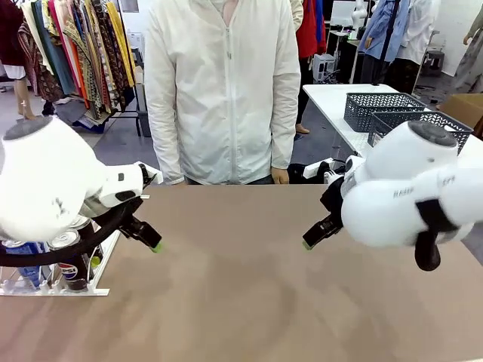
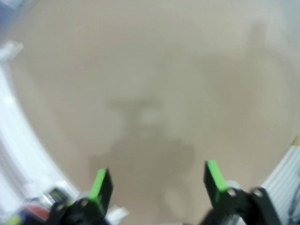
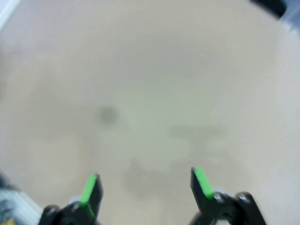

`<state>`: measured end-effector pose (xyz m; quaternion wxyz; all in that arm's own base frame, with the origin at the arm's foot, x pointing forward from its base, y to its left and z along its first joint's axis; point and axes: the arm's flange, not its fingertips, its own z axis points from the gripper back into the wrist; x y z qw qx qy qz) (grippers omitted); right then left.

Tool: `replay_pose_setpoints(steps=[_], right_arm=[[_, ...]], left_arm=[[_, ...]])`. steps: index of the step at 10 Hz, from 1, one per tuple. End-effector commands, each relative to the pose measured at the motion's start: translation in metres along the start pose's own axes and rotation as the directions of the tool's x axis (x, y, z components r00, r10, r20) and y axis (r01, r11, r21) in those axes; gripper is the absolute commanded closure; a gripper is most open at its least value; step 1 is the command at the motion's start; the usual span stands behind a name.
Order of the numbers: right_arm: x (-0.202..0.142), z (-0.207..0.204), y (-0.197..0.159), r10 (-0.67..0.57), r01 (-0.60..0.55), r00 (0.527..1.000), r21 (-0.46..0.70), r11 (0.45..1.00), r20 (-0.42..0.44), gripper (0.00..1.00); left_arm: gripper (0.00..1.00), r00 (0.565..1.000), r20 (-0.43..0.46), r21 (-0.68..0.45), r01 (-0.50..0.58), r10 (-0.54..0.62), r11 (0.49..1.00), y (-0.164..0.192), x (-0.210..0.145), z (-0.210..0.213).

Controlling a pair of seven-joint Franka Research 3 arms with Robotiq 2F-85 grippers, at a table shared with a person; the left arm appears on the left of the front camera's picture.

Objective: Retrieve and store the cans from the dispenser.
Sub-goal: Pick up one can from the Automatic Can Dispenser and place it in the middle of the table.

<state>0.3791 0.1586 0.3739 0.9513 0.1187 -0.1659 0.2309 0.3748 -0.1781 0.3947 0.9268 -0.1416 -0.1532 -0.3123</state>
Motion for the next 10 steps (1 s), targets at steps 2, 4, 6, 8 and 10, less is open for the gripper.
replay_pose_setpoints(steps=[2,4,6,8,10], right_arm=[[-0.028,0.097,-0.036,-0.236,0.190,0.970,0.425,0.885,0.058,0.00],[-0.083,0.167,-0.066,-0.278,0.079,0.934,0.629,0.773,0.223,0.00],[-0.139,0.199,-0.115,-0.479,0.128,0.819,0.713,0.690,0.316,0.00],[-0.192,0.201,-0.156,-0.658,0.215,0.677,0.766,0.605,0.330,0.00],[-0.227,0.193,-0.174,-0.732,0.243,0.593,0.793,0.559,0.335,0.00]], left_arm=[[0.00,0.980,0.021,-0.335,-0.180,0.199,0.925,0.018,0.006,0.112],[0.00,0.952,0.137,-0.486,-0.178,0.275,0.855,0.049,-0.025,0.195],[0.00,0.820,0.269,-0.589,-0.276,0.506,0.760,0.118,-0.080,0.261],[0.00,0.648,0.322,-0.666,-0.362,0.690,0.652,0.177,-0.150,0.281],[0.00,0.512,0.365,-0.681,-0.422,0.777,0.598,0.210,-0.207,0.281]])
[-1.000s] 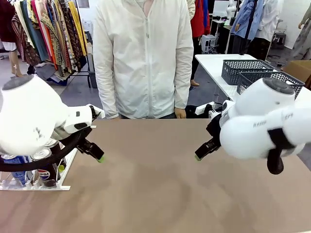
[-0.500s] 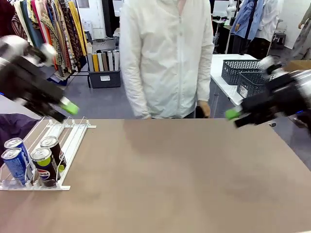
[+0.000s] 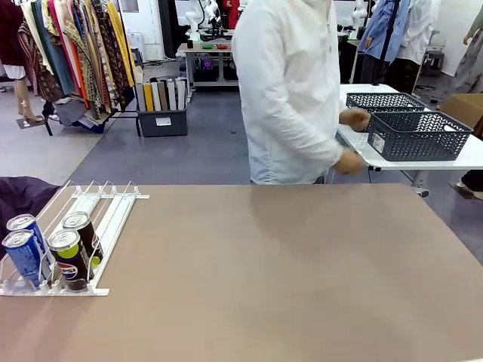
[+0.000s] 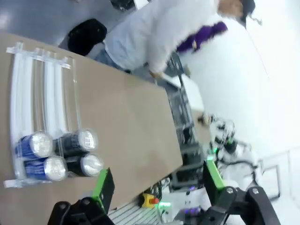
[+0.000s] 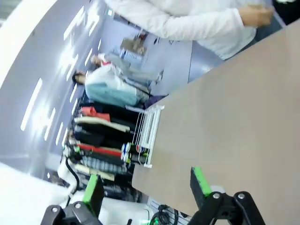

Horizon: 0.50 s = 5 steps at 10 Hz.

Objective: Retrieve and store the cans from the dispenser.
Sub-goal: Pick up one can from the Automatic Can Dispenser and place it in the middle of the table.

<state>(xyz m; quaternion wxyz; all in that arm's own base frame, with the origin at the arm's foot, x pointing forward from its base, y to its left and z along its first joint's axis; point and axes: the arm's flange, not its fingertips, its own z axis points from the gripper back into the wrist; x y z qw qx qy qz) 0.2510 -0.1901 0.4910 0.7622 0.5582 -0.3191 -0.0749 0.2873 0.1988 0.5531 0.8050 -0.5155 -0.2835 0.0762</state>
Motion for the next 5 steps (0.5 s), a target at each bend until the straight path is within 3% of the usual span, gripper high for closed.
replay_pose_setpoints(steps=[1,2,3,5], right_arm=[[-0.069,-0.030,-0.023,0.000,-0.002,0.997,0.022,1.000,0.072,0.00],[-0.069,-0.039,-0.023,0.032,-0.031,0.998,-0.007,0.999,0.050,0.00],[-0.003,0.014,-0.017,-0.027,0.027,0.999,0.001,1.000,0.043,0.00],[-0.003,0.014,-0.017,-0.027,0.027,0.999,0.001,1.000,0.043,0.00]], left_arm=[[0.00,0.988,0.135,0.051,-0.087,0.080,0.995,0.030,-0.001,-0.001],[0.00,0.983,0.160,0.133,-0.110,0.088,0.985,0.040,-0.006,-0.004],[0.00,0.996,0.071,0.024,-0.058,0.057,0.998,0.025,-0.002,0.015],[0.00,0.996,0.071,0.024,-0.058,0.057,0.998,0.025,-0.002,0.015]])
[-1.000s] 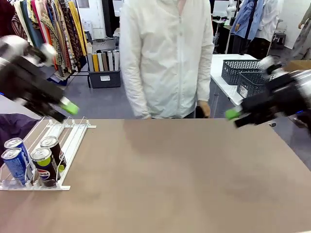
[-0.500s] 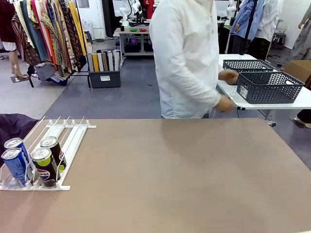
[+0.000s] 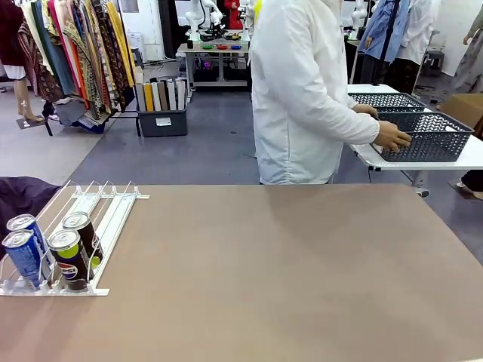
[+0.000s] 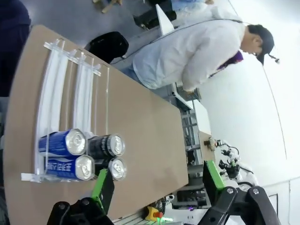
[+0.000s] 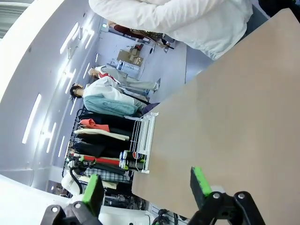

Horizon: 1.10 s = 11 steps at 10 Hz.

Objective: Retrieve and store the cans from the dispenser.
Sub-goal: Pick up one can from the Automatic Can Dispenser and place it in the middle of the table.

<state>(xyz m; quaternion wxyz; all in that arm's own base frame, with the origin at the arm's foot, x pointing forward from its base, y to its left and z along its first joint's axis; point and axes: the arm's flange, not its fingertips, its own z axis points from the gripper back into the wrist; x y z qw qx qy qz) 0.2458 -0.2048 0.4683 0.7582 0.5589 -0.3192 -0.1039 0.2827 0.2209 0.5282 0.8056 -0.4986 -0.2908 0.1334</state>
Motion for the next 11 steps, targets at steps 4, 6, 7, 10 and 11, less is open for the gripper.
replay_pose_setpoints(steps=[4,6,7,10,11], right_arm=[[0.003,0.003,0.007,0.018,-0.018,1.000,0.013,1.000,0.008,0.00],[0.003,0.003,0.007,0.018,-0.018,1.000,0.013,1.000,0.008,0.00],[0.003,0.003,0.007,0.018,-0.018,1.000,0.013,1.000,0.008,0.00],[0.003,0.003,0.007,0.018,-0.018,1.000,0.013,1.000,0.008,0.00],[0.003,0.003,0.007,0.018,-0.018,1.000,0.013,1.000,0.008,0.00]], left_arm=[[0.00,1.000,-0.003,-0.033,0.016,-0.016,0.999,-0.006,0.001,0.003],[0.00,0.998,-0.056,0.076,0.046,-0.042,0.996,-0.012,0.002,-0.001],[0.00,0.981,-0.187,0.249,0.101,-0.055,0.963,-0.026,-0.001,-0.012],[0.00,0.906,-0.424,0.650,0.313,-0.012,0.692,-0.071,-0.035,-0.064],[0.00,0.872,-0.488,0.700,0.404,-0.018,0.588,-0.081,-0.043,-0.086]])
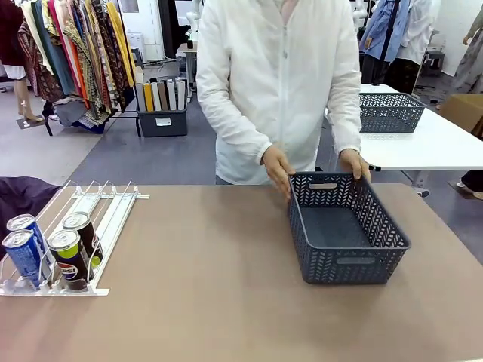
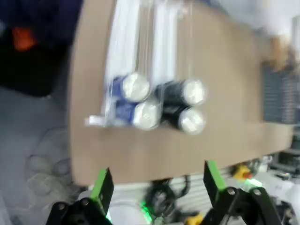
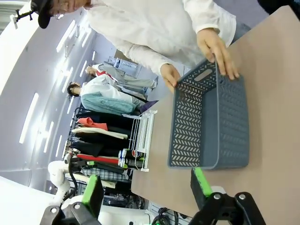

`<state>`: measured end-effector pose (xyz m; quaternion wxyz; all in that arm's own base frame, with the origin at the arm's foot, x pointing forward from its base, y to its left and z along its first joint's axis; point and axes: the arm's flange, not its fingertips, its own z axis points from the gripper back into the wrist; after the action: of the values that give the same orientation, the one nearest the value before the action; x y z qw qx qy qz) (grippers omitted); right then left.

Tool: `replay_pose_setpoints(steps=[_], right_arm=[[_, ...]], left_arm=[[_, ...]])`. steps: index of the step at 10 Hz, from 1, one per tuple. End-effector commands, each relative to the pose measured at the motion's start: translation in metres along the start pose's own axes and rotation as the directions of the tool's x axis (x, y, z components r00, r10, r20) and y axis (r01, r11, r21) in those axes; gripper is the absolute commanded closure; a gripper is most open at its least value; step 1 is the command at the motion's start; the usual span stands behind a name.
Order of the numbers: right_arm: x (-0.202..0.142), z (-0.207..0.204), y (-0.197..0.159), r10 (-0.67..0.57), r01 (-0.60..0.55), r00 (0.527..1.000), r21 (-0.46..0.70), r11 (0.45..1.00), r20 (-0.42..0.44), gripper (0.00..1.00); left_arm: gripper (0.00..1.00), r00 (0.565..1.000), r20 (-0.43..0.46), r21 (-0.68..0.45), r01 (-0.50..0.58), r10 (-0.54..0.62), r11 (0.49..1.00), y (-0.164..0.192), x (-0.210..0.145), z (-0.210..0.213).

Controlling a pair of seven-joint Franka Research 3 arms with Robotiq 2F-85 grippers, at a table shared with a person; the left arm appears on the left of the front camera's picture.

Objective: Retrieve and store the cans from the dispenser.
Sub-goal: Pick up one can from the Automatic Can Dispenser and place it in the middle of the table.

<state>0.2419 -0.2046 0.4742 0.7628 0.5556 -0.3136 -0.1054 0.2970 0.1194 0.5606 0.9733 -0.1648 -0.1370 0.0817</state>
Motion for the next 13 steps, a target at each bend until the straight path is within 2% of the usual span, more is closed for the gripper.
replay_pose_setpoints(steps=[1,3,4,5,9,10,13], right_arm=[[0.004,0.000,0.001,0.023,-0.024,1.000,0.025,0.999,0.017,0.00],[0.004,0.000,0.001,0.023,-0.024,1.000,0.025,0.999,0.017,0.00],[0.004,0.000,0.001,0.023,-0.024,1.000,0.025,0.999,0.017,0.00],[0.004,0.000,0.001,0.023,-0.024,1.000,0.025,0.999,0.017,0.00],[0.004,0.000,0.001,0.023,-0.024,1.000,0.025,0.999,0.017,0.00],[0.004,0.000,0.001,0.023,-0.024,1.000,0.025,0.999,0.017,0.00],[0.004,0.000,0.001,0.023,-0.024,1.000,0.025,0.999,0.017,0.00]], left_arm=[[0.00,0.976,-0.158,0.268,0.187,-0.148,0.945,-0.035,-0.004,-0.026],[0.00,0.937,-0.266,0.292,0.304,-0.228,0.907,-0.060,-0.002,-0.058],[0.00,0.957,-0.182,0.260,0.270,-0.228,0.927,-0.069,0.005,-0.065],[0.00,0.959,-0.214,0.293,0.243,-0.185,0.925,-0.064,-0.008,-0.047],[0.00,0.952,-0.221,0.275,0.268,-0.211,0.923,-0.068,-0.005,-0.055],[0.00,0.971,-0.196,0.288,0.190,-0.136,0.939,-0.060,-0.001,-0.072],[0.00,0.983,-0.178,0.287,0.093,-0.042,0.953,-0.045,0.006,-0.104]])
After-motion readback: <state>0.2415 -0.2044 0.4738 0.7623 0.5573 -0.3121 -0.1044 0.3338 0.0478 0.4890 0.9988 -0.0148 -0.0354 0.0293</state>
